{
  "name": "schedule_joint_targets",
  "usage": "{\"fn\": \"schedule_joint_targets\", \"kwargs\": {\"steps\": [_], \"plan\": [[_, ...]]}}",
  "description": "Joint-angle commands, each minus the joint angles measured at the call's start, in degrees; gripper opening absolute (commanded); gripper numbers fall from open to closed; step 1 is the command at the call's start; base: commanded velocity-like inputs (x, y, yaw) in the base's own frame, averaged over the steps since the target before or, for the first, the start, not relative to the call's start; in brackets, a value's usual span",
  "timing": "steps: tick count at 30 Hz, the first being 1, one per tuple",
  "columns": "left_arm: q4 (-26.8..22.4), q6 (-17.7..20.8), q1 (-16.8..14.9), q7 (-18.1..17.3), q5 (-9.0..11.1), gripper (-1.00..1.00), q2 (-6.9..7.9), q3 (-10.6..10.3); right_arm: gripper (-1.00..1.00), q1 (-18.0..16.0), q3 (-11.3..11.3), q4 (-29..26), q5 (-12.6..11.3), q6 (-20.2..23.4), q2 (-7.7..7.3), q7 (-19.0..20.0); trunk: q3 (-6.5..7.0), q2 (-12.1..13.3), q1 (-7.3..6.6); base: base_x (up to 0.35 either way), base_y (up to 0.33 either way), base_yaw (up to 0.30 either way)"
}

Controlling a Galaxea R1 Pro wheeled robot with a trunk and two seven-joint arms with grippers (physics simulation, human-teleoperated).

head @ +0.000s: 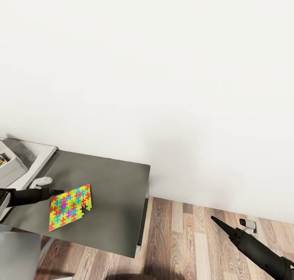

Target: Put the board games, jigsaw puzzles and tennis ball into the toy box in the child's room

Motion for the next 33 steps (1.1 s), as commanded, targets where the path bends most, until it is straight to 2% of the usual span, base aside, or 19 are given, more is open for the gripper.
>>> {"fn": "schedule_joint_targets", "kwargs": {"steps": [1,6,9,18,26,33], "plan": [[0.1,0.4,0.0,-0.3,-0.3,1.00,-0.04,-0.1,1.00,0.0,0.0,0.0,-0.3,0.4,-0.02,-0.1,-0.08,-0.1,0.03,0.000,0.000,0.000],[1.0,0.2,0.0,-0.3,-0.3,1.00,-0.05,-2.3,1.00,0.0,0.0,0.0,-0.3,0.4,-0.09,-0.1,-0.08,-0.1,0.03,0.000,0.000,0.000],[2.2,0.0,0.0,-0.2,-0.3,1.00,-0.06,-2.9,1.00,0.0,0.0,0.0,-0.3,0.4,-0.10,-0.1,-0.08,-0.1,0.03,0.000,0.000,0.000],[3.5,-0.2,0.0,-0.2,-0.2,1.00,-0.24,-3.1,1.00,0.0,0.0,0.0,-0.3,0.4,-0.11,-0.1,-0.08,-0.1,0.03,0.000,0.000,0.000],[3.7,-0.5,0.0,-0.2,-0.4,1.00,-1.28,-3.2,1.00,0.0,0.0,0.0,-0.3,0.4,-0.11,-0.1,-0.08,-0.1,0.03,0.000,0.000,0.000],[3.7,-3.8,0.0,-0.5,-0.3,1.00,-1.84,-3.2,1.00,0.0,0.0,0.0,-0.3,0.4,-0.12,-0.1,-0.08,-0.1,0.03,0.000,0.000,0.000]]}}
